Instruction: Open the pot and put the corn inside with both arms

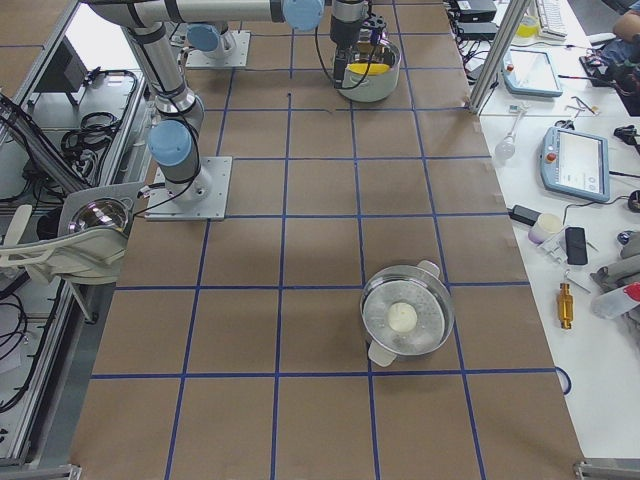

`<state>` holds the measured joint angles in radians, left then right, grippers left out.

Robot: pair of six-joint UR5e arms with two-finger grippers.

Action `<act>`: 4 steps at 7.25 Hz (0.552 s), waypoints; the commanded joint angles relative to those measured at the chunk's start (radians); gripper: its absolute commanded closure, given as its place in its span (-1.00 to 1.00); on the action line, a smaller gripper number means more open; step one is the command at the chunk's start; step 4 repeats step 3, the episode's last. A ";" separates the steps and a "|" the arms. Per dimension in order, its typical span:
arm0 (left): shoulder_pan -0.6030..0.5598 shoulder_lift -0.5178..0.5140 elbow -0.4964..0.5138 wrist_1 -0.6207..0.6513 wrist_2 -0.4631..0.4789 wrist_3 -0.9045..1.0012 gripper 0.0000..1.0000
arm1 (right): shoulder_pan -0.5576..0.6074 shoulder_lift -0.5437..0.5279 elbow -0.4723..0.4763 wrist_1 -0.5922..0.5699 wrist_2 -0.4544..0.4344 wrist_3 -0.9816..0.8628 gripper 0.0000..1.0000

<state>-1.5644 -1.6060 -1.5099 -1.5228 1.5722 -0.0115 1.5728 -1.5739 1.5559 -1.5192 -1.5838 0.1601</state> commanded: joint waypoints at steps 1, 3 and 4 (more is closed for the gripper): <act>0.000 0.018 -0.006 0.007 0.000 -0.002 -1.00 | 0.003 -0.008 0.001 0.001 -0.001 -0.002 -1.00; -0.006 0.026 -0.024 0.001 0.000 -0.004 -1.00 | 0.003 -0.008 0.003 0.001 -0.001 -0.001 -1.00; -0.006 0.026 -0.024 0.001 0.000 -0.004 -1.00 | 0.003 -0.008 0.003 0.001 -0.001 -0.001 -1.00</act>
